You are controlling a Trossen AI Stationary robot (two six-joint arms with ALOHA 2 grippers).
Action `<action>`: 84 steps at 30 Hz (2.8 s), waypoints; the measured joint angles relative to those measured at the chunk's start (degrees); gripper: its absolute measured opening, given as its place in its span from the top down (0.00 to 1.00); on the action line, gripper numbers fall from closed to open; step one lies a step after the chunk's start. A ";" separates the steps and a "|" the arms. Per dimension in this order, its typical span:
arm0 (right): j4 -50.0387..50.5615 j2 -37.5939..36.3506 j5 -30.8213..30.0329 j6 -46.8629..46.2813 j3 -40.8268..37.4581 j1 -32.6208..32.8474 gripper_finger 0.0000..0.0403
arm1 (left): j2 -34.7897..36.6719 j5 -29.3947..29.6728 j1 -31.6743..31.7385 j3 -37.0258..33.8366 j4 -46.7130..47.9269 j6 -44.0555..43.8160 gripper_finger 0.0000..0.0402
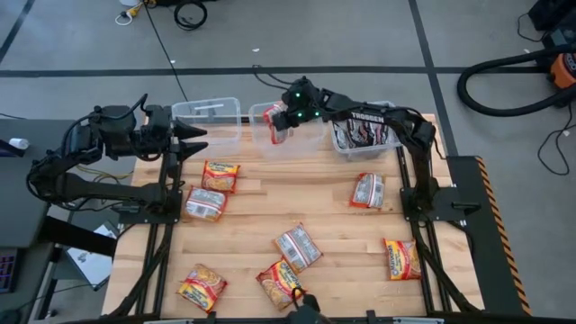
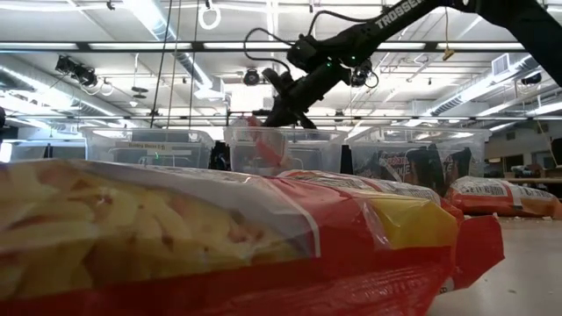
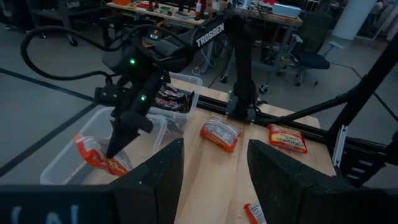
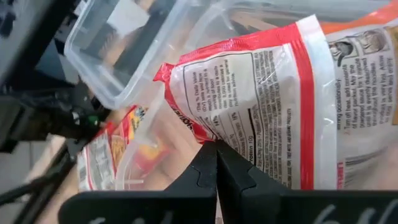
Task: Sort Maruchan noodles
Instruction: Put the orange noodle pack into the top center transparent bin
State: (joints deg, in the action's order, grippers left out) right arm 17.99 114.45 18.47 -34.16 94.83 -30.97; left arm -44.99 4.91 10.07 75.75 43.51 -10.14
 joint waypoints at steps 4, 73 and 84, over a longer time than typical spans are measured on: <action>-0.33 -0.98 2.96 -3.44 -0.07 -0.78 1.00 | 0.00 -0.02 0.00 0.00 0.02 -0.09 0.55; 38.19 -3.69 -29.78 13.10 -0.97 -2.87 0.72 | 0.02 0.00 0.00 0.00 3.91 2.21 0.55; 36.94 -3.67 -25.99 8.80 -0.98 -2.16 0.69 | 0.15 -0.25 0.00 0.00 3.93 1.77 0.55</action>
State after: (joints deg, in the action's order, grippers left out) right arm 54.93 110.78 -7.53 -25.37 93.84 -33.13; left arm -44.84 4.66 10.07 75.75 47.44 -8.37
